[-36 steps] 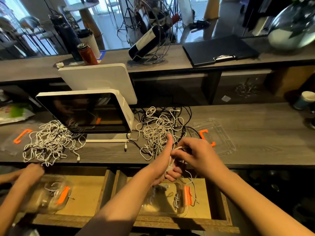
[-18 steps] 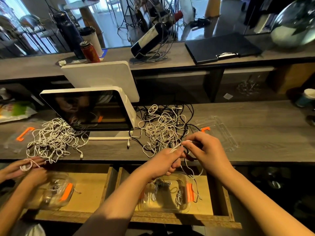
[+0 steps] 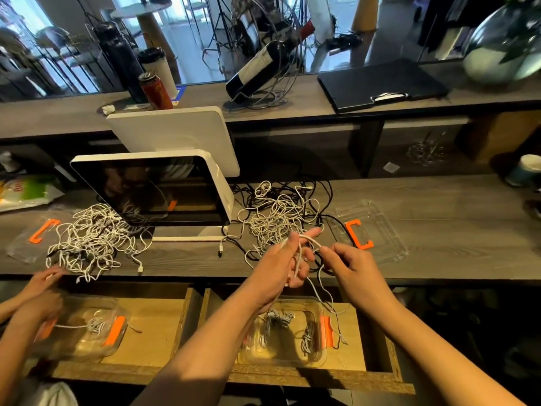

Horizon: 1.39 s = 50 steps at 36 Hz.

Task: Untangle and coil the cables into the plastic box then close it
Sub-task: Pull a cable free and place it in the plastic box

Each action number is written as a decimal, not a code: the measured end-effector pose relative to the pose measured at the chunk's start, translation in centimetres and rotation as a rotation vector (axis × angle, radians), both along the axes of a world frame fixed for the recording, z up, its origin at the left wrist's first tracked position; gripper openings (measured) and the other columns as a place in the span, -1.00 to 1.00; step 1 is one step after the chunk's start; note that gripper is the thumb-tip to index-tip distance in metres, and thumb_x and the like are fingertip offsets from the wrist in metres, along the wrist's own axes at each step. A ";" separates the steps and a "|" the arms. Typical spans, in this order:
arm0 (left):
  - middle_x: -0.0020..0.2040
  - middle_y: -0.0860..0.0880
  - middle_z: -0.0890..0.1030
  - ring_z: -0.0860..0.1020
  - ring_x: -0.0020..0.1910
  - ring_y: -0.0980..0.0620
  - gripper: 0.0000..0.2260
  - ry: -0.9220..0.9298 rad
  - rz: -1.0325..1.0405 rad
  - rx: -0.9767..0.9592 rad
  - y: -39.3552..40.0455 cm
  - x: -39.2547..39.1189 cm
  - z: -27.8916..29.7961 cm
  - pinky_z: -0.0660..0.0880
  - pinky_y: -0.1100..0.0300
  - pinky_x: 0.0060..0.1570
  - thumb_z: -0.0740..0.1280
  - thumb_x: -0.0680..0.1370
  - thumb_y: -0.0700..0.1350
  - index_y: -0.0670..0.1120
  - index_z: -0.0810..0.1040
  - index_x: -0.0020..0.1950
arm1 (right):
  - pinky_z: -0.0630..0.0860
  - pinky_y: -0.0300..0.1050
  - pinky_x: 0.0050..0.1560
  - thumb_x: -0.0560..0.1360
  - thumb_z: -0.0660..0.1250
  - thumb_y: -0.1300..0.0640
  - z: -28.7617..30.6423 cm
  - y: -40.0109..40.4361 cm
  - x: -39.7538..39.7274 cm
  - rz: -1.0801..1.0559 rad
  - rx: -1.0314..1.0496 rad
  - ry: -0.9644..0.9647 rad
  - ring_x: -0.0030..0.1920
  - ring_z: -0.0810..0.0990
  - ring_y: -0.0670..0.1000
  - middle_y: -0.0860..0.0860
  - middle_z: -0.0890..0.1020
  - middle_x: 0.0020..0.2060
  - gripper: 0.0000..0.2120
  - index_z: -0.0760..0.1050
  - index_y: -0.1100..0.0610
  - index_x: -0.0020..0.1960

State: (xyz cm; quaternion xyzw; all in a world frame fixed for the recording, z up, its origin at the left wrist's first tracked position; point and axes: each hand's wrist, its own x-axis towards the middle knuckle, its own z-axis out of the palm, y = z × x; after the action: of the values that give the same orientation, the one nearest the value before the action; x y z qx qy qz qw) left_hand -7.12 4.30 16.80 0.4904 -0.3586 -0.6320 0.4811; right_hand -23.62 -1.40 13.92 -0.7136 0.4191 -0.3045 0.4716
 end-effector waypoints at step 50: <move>-0.41 0.10 0.26 0.19 -0.44 0.16 -0.55 -0.046 0.598 0.089 -3.8 5.6 -2.2 0.15 0.27 -0.43 0.01 0.70 0.16 -0.09 0.55 0.27 | 0.42 -0.11 -0.25 0.67 0.10 -0.12 -0.1 7.1 7.2 0.328 -0.063 0.489 -0.28 0.51 -0.09 -0.13 0.51 -0.32 -0.77 0.49 -0.06 0.03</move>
State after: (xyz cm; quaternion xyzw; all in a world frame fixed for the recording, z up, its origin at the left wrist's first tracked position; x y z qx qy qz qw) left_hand -1.54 0.48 14.62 0.6093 -0.1809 -0.4659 0.6156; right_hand -16.46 5.67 13.83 -0.8382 0.3899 -0.0561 0.3772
